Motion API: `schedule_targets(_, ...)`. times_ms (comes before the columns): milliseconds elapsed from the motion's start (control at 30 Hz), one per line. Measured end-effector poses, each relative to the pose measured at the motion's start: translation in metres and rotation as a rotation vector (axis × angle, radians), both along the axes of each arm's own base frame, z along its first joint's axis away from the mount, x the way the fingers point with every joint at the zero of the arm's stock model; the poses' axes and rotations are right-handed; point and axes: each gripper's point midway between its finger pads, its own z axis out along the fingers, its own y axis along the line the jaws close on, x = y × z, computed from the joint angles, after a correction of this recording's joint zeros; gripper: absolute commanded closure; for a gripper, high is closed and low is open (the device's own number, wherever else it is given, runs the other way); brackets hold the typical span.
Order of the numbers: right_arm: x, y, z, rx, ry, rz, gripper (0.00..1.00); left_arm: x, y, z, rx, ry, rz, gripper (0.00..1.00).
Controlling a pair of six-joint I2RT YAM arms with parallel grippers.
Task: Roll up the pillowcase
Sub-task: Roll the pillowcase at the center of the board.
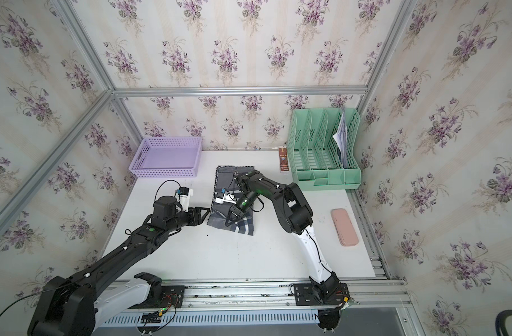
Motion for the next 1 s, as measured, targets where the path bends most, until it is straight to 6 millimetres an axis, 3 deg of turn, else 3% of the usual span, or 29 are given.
schedule_targets(233, 0.037, 0.009, -0.012, 0.006, 0.050, -0.048, 1.00, 0.010, -0.015, -0.022, -0.019, 0.015, -0.070, 0.24)
schedule_targets(367, 0.045, 0.009, -0.031, -0.039, 0.099, -0.074, 1.00, 0.017, -0.021, -0.040, -0.013, 0.053, -0.093, 0.40)
schedule_targets(500, 0.049, 0.011, -0.031, -0.066, 0.098, -0.101, 0.98, 0.022, -0.020, -0.054, 0.012, 0.077, -0.080, 0.54)
schedule_targets(600, 0.057, 0.014, -0.029, -0.076, 0.066, -0.138, 0.77, 0.028, -0.014, -0.066, 0.050, 0.109, -0.044, 0.64)
schedule_targets(767, 0.080, 0.016, -0.012, -0.097, -0.085, -0.231, 0.48, 0.040, -0.001, -0.074, 0.121, 0.141, 0.028, 0.68)
schedule_targets(933, 0.092, 0.005, 0.033, -0.085, -0.444, -0.374, 0.29, 0.048, 0.008, -0.100, 0.202, 0.261, 0.079, 0.71)
schedule_targets(1000, 0.071, 0.007, 0.057, -0.037, -0.679, -0.393, 0.26, 0.054, 0.007, -0.103, 0.209, 0.292, 0.087, 0.70)
